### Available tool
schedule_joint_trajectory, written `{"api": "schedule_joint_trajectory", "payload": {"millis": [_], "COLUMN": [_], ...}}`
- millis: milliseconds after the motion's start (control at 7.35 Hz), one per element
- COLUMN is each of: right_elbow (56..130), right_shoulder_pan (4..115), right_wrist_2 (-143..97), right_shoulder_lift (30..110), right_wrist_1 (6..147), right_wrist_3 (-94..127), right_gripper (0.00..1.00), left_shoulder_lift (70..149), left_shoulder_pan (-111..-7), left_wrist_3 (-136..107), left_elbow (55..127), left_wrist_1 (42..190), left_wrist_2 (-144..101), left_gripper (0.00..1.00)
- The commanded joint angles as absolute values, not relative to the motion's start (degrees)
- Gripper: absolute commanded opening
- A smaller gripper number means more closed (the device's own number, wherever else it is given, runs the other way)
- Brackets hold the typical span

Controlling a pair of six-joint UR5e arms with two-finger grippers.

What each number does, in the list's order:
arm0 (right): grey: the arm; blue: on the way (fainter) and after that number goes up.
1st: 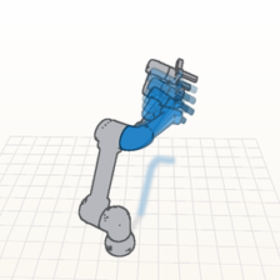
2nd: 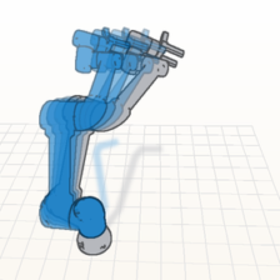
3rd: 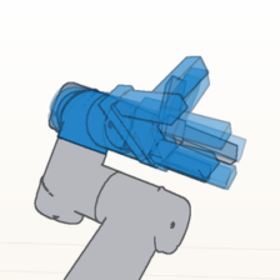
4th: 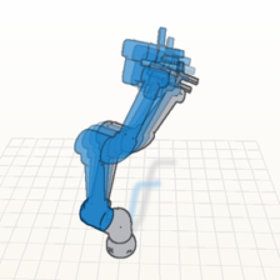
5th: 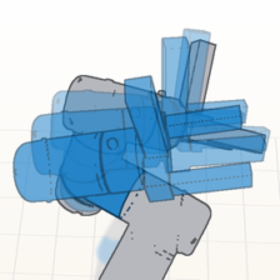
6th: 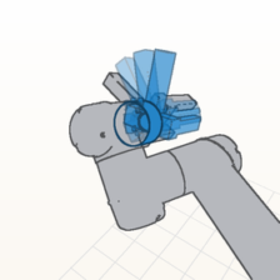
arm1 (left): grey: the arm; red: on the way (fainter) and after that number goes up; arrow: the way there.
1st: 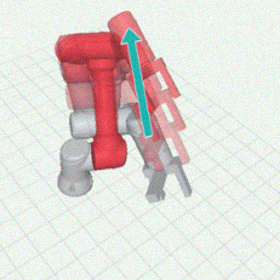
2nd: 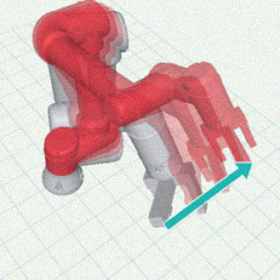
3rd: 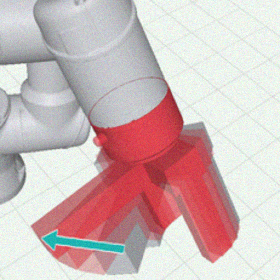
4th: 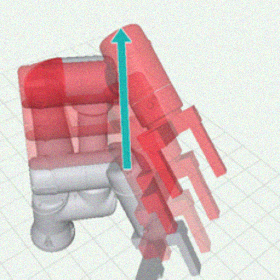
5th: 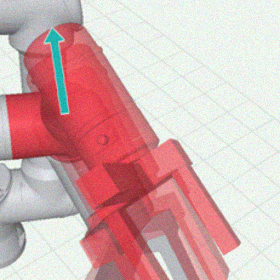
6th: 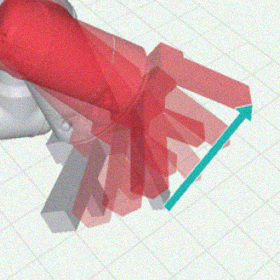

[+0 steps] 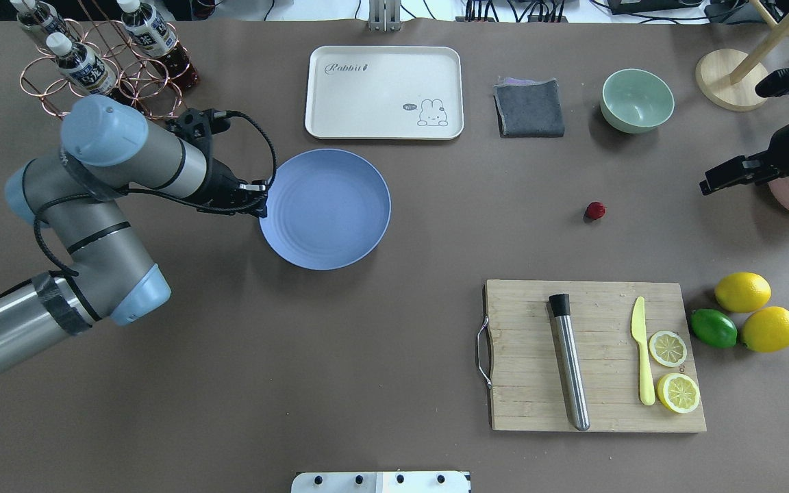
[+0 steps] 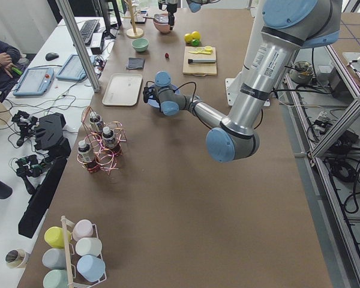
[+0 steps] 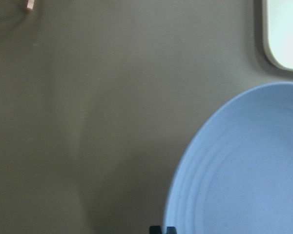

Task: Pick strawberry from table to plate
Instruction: 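Push the blue plate toward the table center with the left gripper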

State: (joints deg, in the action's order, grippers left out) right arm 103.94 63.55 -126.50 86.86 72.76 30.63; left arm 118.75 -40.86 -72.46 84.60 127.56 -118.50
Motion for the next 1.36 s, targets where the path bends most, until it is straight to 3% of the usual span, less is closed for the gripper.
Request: {"api": "schedule_joint_trajectory", "payload": {"millis": [0,408,544,680,1224], "right_elbow": [103.89,103.36,103.27,103.36,100.82], "right_shoulder_pan": [63.54,63.46,63.11,62.67,56.62], "right_wrist_2": [-126.56,-126.56,-126.48,-126.47,-123.23], "right_shoulder_lift": [86.92,86.84,86.66,85.79,78.86], "right_wrist_1": [72.77,72.69,72.69,72.69,73.21], "right_wrist_3": [30.76,32.17,32.17,32.17,35.92], "right_gripper": [1.00,1.00,1.00,1.00,1.00], "left_shoulder_lift": [122.33,123.84,123.84,123.40,114.73], "left_shoulder_pan": [-36.94,-34.98,-35.07,-35.24,-47.25], "left_wrist_3": [-73.64,-76.38,-76.29,-76.12,-61.32], "left_elbow": [82.80,82.09,82.44,83.31,93.75], "left_wrist_1": [126.65,126.74,126.83,126.91,117.19], "left_wrist_2": [-114.72,-113.29,-113.29,-113.03,-121.10], "left_gripper": [0.00,0.00,0.34,0.97,0.98]}}
